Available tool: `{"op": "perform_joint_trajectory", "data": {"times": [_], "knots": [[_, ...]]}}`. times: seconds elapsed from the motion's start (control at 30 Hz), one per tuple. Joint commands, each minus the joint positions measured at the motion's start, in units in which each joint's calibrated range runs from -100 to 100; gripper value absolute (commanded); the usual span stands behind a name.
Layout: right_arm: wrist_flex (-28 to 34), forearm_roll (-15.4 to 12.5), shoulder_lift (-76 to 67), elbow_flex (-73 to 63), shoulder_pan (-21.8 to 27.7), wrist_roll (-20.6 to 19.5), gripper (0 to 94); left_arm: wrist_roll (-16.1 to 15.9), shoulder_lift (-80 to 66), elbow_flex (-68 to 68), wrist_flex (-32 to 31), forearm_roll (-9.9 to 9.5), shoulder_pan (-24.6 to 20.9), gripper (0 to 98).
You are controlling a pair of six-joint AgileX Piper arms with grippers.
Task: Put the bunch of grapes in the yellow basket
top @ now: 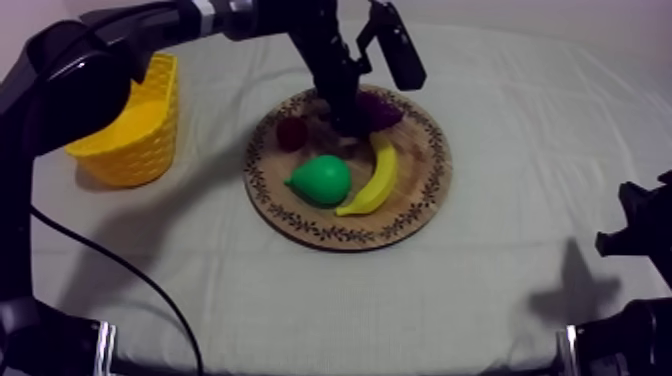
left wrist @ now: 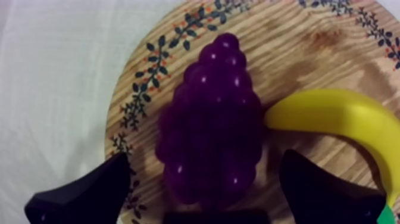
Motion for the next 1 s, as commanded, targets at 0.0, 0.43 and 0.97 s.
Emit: {"op": "perform_joint_trajectory", "data": {"times": [0.0, 0.43, 0.97], "knots": [[0.0, 0.0, 0.0, 0.0, 0.0, 0.0, 0.2, 0.0, 0.7, -1.2, 0.7, 0.07, 0.1, 95.1], [0.0, 0.0, 0.0, 0.0, 0.0, 0.0, 0.2, 0.3, 4.1, -5.9, 3.5, 0.66, 0.4, 93.5], [0.0, 0.0, 0.0, 0.0, 0.0, 0.0, 0.2, 0.9, 7.3, -9.6, 6.2, 1.45, -0.1, 91.6]]}}
